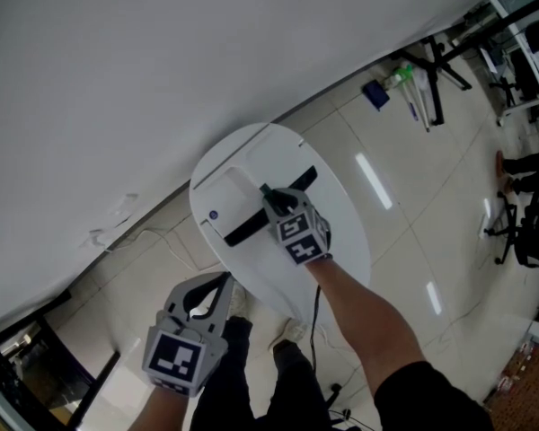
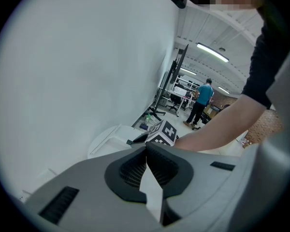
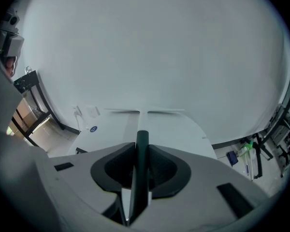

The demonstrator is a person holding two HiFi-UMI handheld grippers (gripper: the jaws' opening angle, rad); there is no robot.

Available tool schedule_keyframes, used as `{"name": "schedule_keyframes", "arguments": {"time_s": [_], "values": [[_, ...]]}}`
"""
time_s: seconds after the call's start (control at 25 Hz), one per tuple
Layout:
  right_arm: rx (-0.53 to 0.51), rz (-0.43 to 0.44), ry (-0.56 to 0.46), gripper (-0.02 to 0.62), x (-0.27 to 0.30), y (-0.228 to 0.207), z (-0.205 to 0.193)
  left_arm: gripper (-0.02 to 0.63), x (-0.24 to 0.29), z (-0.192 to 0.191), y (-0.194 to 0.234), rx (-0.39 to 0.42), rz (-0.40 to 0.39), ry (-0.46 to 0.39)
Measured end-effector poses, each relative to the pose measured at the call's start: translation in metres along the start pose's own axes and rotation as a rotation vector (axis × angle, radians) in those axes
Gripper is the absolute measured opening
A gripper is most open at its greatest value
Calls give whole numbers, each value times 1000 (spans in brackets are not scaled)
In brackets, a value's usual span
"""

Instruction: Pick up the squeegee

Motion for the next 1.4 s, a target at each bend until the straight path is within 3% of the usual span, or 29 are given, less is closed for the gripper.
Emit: {"name": "schedule_keyframes", "arguments": {"time_s": [0.44,0.68,1.04,1.4], "values": [[14,19,-41,92,-43,7,9,-6,-10,20,-14,26,5,-39],[41,21,-70,91,-95,17,3,-6,-28,28,-36,46,18,-61],[88,-31,-133,91,-247,36,-18,-6,-83,40,-100,124,35,-91],[104,-96,-228,91,-420,62,-69,-6,-151,29,-205,230,37,-135]]}}
Point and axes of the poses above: the fingertips, and each gripper's own axes: x forward along the fingers, y to its left, z out of its top, the point moved 10 cm from there along -x, backward along the fingers, and after that the axes turned 4 degrees about y, right-handed, at the moved point
